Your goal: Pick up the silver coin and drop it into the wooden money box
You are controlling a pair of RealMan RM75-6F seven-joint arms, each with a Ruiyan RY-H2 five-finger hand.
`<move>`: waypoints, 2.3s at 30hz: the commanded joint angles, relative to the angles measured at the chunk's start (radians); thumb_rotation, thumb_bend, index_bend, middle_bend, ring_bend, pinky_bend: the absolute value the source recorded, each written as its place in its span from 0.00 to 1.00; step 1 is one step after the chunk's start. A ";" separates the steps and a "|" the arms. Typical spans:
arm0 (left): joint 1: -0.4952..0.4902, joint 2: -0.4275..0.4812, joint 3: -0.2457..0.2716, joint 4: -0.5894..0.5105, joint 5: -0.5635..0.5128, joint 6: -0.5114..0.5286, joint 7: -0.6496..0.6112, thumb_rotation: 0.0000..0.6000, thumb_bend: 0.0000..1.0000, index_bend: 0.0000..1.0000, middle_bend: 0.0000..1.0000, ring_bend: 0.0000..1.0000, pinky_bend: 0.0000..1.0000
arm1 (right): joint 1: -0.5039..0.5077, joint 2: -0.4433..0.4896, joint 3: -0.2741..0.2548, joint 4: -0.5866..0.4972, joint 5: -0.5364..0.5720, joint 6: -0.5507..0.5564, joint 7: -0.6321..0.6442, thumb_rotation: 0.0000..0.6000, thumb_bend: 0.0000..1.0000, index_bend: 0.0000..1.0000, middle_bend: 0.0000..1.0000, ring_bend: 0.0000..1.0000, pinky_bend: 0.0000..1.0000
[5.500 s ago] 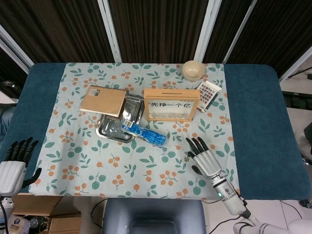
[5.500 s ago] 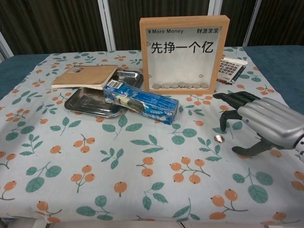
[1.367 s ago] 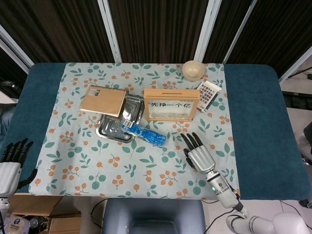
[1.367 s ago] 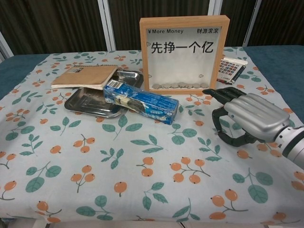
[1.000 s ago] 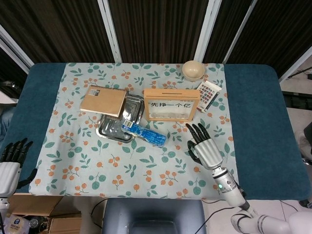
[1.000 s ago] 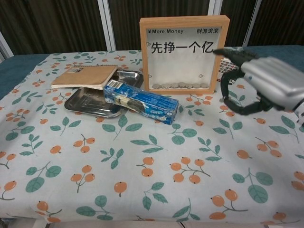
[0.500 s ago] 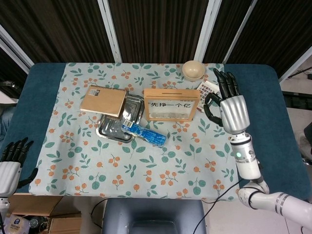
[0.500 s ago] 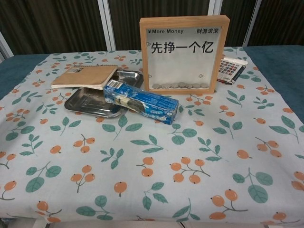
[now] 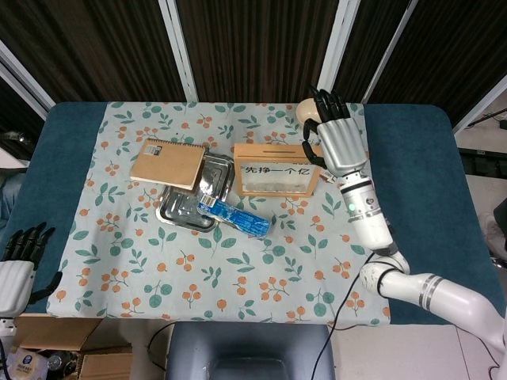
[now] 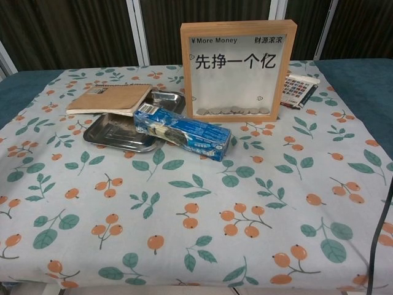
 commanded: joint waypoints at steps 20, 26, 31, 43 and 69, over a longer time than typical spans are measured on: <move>-0.002 0.002 -0.002 0.010 -0.009 -0.006 -0.011 1.00 0.33 0.00 0.00 0.00 0.00 | 0.210 -0.053 -0.063 0.086 0.418 -0.148 -0.195 1.00 0.59 0.75 0.05 0.00 0.00; -0.003 0.002 -0.004 0.012 -0.010 -0.006 -0.014 1.00 0.33 0.00 0.00 0.00 0.00 | 0.220 -0.042 -0.080 0.069 0.423 -0.142 -0.178 1.00 0.59 0.76 0.05 0.00 0.00; -0.004 0.001 -0.003 0.013 -0.008 -0.008 -0.014 1.00 0.33 0.00 0.00 0.00 0.00 | 0.227 -0.035 -0.096 0.062 0.435 -0.139 -0.175 1.00 0.59 0.76 0.05 0.00 0.00; 0.000 0.001 -0.003 0.018 -0.012 -0.005 -0.023 1.00 0.33 0.00 0.00 0.00 0.00 | 0.226 -0.024 -0.118 0.049 0.418 -0.105 -0.133 1.00 0.57 0.00 0.00 0.00 0.00; 0.022 0.029 0.001 -0.038 0.008 0.043 0.019 1.00 0.33 0.00 0.00 0.00 0.00 | -0.657 0.165 -0.568 -0.042 -0.120 0.598 0.334 1.00 0.44 0.00 0.00 0.00 0.00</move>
